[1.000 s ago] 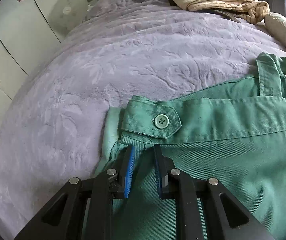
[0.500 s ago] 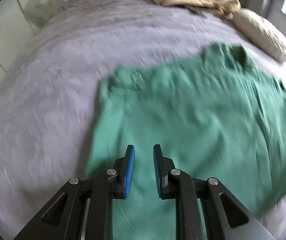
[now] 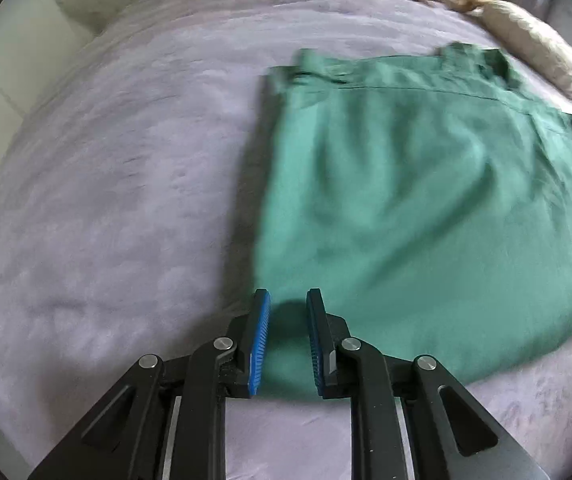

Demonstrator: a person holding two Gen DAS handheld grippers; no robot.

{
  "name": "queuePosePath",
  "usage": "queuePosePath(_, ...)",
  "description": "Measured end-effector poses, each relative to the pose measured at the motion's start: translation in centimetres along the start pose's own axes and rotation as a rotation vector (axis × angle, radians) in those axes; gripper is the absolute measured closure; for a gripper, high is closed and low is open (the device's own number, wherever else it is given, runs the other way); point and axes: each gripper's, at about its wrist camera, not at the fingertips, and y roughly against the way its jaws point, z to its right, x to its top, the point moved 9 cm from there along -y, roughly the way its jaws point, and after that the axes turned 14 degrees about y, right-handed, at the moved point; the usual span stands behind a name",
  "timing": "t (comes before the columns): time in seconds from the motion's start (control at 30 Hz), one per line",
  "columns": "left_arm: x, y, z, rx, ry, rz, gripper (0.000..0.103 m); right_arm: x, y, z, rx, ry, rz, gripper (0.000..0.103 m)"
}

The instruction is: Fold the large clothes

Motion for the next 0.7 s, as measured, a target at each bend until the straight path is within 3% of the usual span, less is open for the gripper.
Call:
queuePosePath(0.03,-0.3,-0.1,-0.8,0.014,0.016,-0.007,0.082,-0.2,0.3,0.0,-0.012,-0.002,-0.001,0.097)
queuePosePath(0.13,-0.8,0.3,-3.9,-0.035,0.142,-0.065,0.082,-1.4,1.9,-0.8,-0.026,-0.035,0.006,0.094)
queuePosePath(0.27,-0.4,1.9,-4.5,-0.056,0.148,-0.025,0.082,-1.5,2.9,-5.2,0.036,-0.012,0.043,0.094)
queuePosePath(0.37,-0.1,2.1,-4.0,-0.090,0.153,-0.025,0.082,-2.2,2.4,-9.0,0.107,0.011,0.014,0.094)
queuePosePath(0.57,-2.3,1.6,-2.9,-0.102,0.167,-0.105,0.082,-5.0,0.3,-16.5,0.241,0.049,-0.070,0.094)
queuePosePath(0.67,-3.2,1.6,-2.6,-0.073,0.127,-0.122,0.082,-6.9,-0.9,-18.7,0.270,0.036,-0.116,0.093)
queuePosePath(0.7,-3.4,1.6,-2.6,-0.057,0.111,-0.128,0.082,-7.3,-1.2,-19.3,0.267,0.037,-0.128,0.088)
